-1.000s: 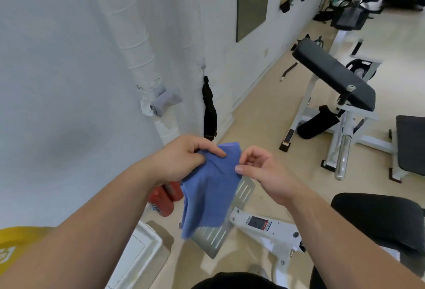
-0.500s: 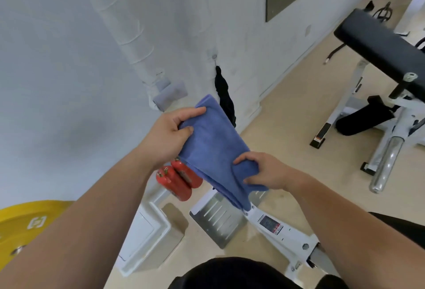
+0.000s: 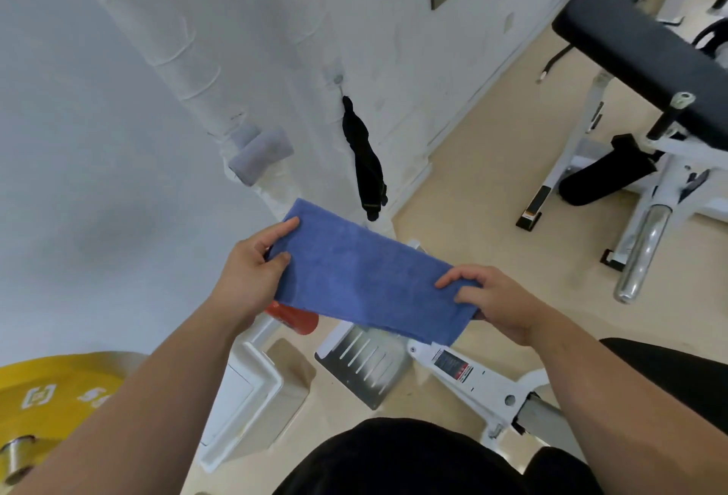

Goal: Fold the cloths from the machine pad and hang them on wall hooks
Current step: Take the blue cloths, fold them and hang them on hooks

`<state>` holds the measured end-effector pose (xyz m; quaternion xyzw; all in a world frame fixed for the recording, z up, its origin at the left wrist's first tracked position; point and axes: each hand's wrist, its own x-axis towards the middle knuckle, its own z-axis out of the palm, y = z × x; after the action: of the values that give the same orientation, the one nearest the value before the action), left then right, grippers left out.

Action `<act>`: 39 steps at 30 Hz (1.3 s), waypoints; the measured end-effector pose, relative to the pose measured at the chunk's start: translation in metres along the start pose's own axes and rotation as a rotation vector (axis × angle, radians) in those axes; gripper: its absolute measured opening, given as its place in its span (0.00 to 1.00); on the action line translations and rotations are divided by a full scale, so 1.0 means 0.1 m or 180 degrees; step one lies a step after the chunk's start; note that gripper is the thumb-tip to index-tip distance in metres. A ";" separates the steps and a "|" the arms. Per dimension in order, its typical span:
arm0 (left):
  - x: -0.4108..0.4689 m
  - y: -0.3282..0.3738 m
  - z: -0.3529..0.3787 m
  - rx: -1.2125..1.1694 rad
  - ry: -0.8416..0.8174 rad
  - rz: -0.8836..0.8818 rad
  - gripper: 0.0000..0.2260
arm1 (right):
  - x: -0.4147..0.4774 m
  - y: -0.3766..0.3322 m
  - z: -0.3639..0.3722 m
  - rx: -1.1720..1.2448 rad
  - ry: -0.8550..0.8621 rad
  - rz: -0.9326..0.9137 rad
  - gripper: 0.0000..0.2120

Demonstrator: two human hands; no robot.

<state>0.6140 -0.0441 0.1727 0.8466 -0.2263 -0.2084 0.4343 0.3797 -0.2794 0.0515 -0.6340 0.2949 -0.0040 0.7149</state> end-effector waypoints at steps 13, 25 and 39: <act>-0.20 -0.16 0.36 0.0035 -0.0297 -0.0110 0.26 | 0.06 -0.14 0.15 -0.0063 0.1262 -0.0677 0.21; -0.49 0.30 0.81 0.0030 -0.0530 0.0619 0.24 | 0.00 -0.74 0.85 -0.0092 0.0888 -0.1182 0.17; -0.40 0.37 0.60 -0.0020 -0.0605 0.0622 0.27 | -0.06 -0.87 0.56 -0.0816 0.0426 -0.1507 0.29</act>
<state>0.5417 -0.0791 0.1776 0.7956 -0.3472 -0.2450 0.4318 0.4310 -0.2433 0.1347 -0.7688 0.1831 -0.1754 0.5870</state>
